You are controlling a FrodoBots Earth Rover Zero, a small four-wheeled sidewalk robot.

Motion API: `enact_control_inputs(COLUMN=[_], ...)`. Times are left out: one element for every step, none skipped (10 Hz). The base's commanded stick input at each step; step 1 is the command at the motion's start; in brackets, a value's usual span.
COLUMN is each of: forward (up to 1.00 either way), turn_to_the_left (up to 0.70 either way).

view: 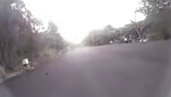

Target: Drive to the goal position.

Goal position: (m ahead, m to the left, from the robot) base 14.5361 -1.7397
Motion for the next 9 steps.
enact_control_inputs(forward=[0.7,0.7,0.7,0.7,0.7,0.7,0.7,0.7,0.7], turn_to_the_left=[0.0,0.0,0.0,0.0,0.0,0.0,0.0,0.0,0.0])
